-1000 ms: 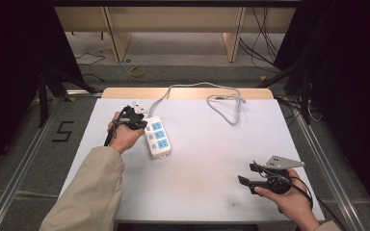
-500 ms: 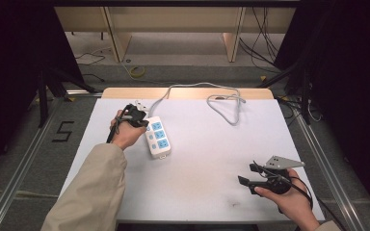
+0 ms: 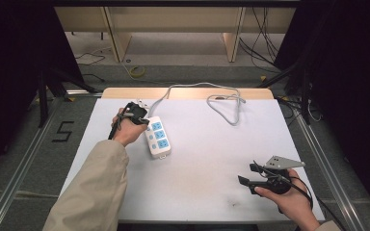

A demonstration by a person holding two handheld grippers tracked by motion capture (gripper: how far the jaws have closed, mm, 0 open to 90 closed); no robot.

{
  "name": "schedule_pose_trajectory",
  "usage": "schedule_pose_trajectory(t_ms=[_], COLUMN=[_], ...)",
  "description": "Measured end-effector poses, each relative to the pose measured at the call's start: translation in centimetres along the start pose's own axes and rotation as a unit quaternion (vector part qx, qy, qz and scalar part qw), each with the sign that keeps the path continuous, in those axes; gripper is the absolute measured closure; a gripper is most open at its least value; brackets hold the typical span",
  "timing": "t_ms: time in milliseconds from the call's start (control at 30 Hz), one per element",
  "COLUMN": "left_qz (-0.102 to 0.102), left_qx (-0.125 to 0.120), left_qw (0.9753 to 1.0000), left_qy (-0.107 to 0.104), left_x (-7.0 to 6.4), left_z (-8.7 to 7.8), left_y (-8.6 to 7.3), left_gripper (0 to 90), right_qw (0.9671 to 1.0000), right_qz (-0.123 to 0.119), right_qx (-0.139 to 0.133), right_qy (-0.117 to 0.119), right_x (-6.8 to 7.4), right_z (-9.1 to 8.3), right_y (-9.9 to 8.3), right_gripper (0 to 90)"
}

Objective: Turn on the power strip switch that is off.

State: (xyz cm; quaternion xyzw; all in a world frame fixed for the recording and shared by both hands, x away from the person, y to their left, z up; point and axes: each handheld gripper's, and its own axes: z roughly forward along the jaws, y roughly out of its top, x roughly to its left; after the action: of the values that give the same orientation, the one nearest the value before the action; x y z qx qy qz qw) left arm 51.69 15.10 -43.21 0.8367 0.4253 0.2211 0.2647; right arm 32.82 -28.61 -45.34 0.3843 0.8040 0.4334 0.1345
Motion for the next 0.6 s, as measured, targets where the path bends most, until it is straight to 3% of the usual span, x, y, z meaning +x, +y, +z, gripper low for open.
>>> schedule_pose_trajectory(t_ms=[600], left_qz=[-0.008], left_qx=[0.012], left_qw=[0.9999], left_qy=[-0.003], left_x=[0.08], left_z=[1.06], left_y=[-0.05], left_gripper=[89.9], right_qw=[1.0], right_qz=[0.001], right_qx=[-0.001], right_qy=[-0.002], right_x=[-0.01], right_z=[-0.07], right_y=[0.03], right_gripper=[31.6])
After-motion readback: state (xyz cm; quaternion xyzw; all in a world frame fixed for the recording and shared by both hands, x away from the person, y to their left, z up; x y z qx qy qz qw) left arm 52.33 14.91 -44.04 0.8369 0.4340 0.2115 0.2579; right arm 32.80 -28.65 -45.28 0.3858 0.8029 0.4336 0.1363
